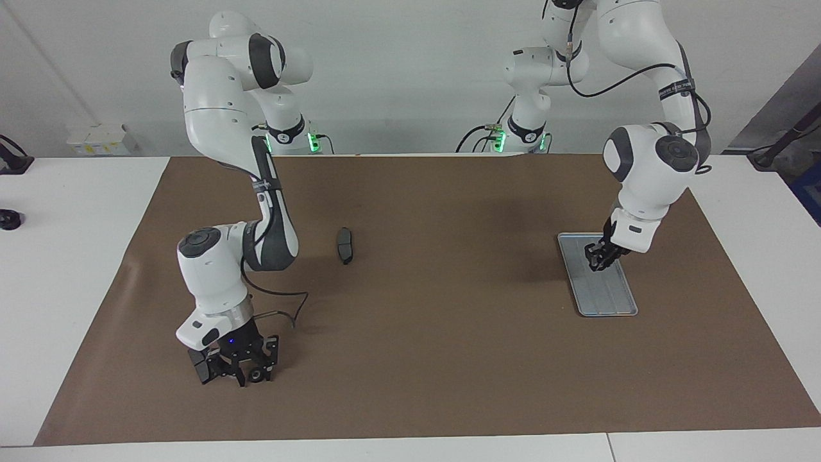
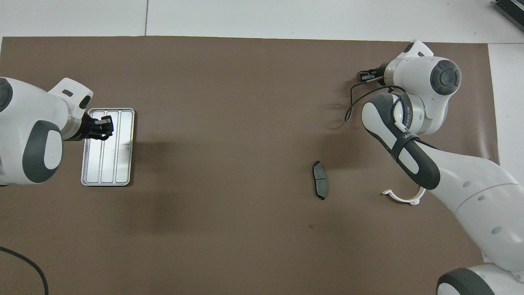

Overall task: Pick bearing gear from pile to tray
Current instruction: 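Place the gear in the tray with the left gripper while the right gripper grasps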

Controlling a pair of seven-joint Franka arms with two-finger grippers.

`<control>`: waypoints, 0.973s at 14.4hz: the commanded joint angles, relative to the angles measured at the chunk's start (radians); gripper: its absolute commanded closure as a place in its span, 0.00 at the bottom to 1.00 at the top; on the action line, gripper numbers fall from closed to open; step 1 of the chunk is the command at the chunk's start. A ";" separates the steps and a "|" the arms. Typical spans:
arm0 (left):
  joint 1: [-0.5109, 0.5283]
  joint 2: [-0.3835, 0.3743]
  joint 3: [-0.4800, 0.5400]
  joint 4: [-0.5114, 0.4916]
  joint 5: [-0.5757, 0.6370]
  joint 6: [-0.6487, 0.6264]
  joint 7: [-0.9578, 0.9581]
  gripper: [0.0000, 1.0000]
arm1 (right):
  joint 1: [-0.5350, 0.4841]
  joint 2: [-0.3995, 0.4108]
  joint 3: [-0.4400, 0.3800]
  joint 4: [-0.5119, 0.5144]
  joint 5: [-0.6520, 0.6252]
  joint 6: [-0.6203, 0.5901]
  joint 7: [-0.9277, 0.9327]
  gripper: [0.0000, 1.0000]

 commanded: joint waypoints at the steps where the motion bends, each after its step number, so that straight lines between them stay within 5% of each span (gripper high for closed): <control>1: 0.031 -0.077 -0.011 -0.142 -0.021 0.075 0.060 0.95 | -0.005 0.000 0.010 -0.014 0.022 0.024 0.016 0.50; 4: 0.017 -0.061 -0.011 -0.178 -0.025 0.149 0.057 0.76 | -0.003 -0.003 0.010 -0.020 0.022 0.021 0.024 0.56; 5: 0.017 -0.056 -0.011 -0.181 -0.025 0.152 0.060 0.61 | -0.003 -0.005 0.010 -0.024 0.022 0.017 0.027 0.59; 7: 0.014 -0.054 -0.013 -0.187 -0.025 0.155 0.060 0.06 | -0.002 -0.006 0.010 -0.024 0.022 0.016 0.029 0.65; 11: -0.009 -0.054 -0.013 -0.123 -0.022 0.131 0.095 0.00 | 0.009 -0.013 0.010 -0.011 0.021 -0.022 0.032 0.77; 14: -0.027 -0.068 -0.013 -0.007 -0.018 -0.012 0.220 0.00 | 0.052 -0.017 0.011 0.014 0.022 -0.067 0.049 0.77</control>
